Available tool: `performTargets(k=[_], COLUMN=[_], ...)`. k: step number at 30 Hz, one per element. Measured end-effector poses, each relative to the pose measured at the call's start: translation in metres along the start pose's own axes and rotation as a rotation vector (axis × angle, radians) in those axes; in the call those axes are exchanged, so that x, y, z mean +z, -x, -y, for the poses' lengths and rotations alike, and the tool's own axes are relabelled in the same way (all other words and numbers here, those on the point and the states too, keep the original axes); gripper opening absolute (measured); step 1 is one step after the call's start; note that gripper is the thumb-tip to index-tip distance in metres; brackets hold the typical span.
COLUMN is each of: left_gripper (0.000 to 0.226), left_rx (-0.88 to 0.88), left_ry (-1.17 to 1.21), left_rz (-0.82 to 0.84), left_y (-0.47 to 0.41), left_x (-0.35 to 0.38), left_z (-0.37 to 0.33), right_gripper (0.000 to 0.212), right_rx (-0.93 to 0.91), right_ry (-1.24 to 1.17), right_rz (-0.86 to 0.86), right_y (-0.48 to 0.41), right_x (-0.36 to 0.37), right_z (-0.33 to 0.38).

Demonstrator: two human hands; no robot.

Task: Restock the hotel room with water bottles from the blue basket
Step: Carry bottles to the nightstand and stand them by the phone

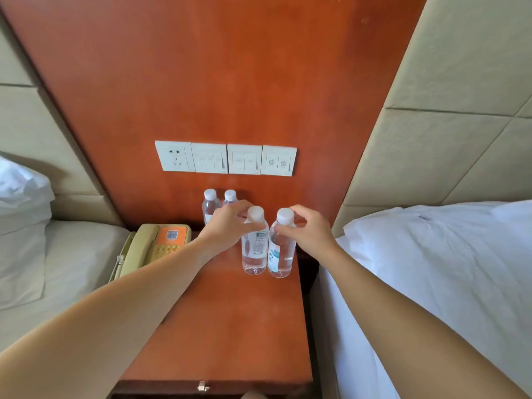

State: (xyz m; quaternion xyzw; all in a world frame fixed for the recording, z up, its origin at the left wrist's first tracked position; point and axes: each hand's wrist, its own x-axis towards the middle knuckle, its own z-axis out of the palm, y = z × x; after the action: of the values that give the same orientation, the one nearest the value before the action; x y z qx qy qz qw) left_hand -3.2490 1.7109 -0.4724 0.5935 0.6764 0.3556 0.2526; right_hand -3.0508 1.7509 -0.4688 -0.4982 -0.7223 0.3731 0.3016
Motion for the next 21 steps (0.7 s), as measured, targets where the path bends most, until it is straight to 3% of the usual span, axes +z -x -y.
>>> performTargets(k=[10, 21], left_gripper=[0.022, 0.019], left_rx=[0.008, -0.019], left_ry=[-0.002, -0.072], left_rz=[-0.022, 0.043], left_y=[0.021, 0.008], left_x=[0.049, 0.042], left_z=[0.079, 0.089], right_gripper=[0.027, 0.034], right_rx=[-0.044, -0.07], right_ry=[0.0, 0.029], right_rz=[-0.042, 0.036], right_y=[0.013, 0.004], right_x=[0.062, 0.083], right_z=[-0.072, -0.089])
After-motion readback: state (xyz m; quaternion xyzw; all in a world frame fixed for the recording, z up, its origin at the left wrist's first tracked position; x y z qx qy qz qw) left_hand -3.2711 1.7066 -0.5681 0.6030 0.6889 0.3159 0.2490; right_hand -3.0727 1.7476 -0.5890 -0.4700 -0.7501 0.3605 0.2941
